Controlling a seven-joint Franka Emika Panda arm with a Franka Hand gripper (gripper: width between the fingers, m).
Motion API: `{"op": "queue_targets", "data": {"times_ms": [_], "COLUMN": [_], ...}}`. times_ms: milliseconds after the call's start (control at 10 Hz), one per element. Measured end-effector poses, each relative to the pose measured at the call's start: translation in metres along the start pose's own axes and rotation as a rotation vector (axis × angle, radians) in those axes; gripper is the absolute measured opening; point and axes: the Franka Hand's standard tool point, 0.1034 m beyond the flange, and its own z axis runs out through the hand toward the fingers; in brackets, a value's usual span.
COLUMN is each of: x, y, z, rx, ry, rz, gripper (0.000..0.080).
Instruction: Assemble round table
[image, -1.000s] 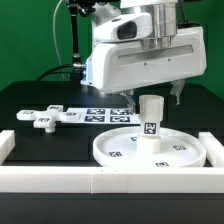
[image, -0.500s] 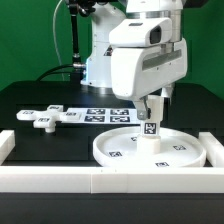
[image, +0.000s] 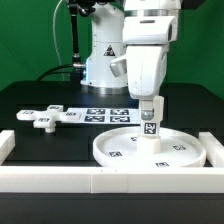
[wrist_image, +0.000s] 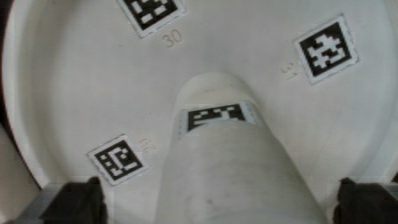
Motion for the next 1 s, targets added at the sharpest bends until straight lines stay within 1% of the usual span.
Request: {"op": "queue_targets", "data": {"times_ms": [100, 300, 800, 1000], "x": [-0.0019, -0.0027, -0.0034, -0.0051], "y": [0.0004, 0.0004, 0.0002, 0.0003], "z": [0.0002, 0.0007, 0.0014, 0.0019], "rx": [0.001, 0.001, 0.003, 0.008], "ry": [-0.001, -0.001, -0.001, 0.007], "rz": [-0.016, -0.012, 0.016, 0.248], "gripper": [0.0649, 0.0407, 0.0407, 0.0407]}}
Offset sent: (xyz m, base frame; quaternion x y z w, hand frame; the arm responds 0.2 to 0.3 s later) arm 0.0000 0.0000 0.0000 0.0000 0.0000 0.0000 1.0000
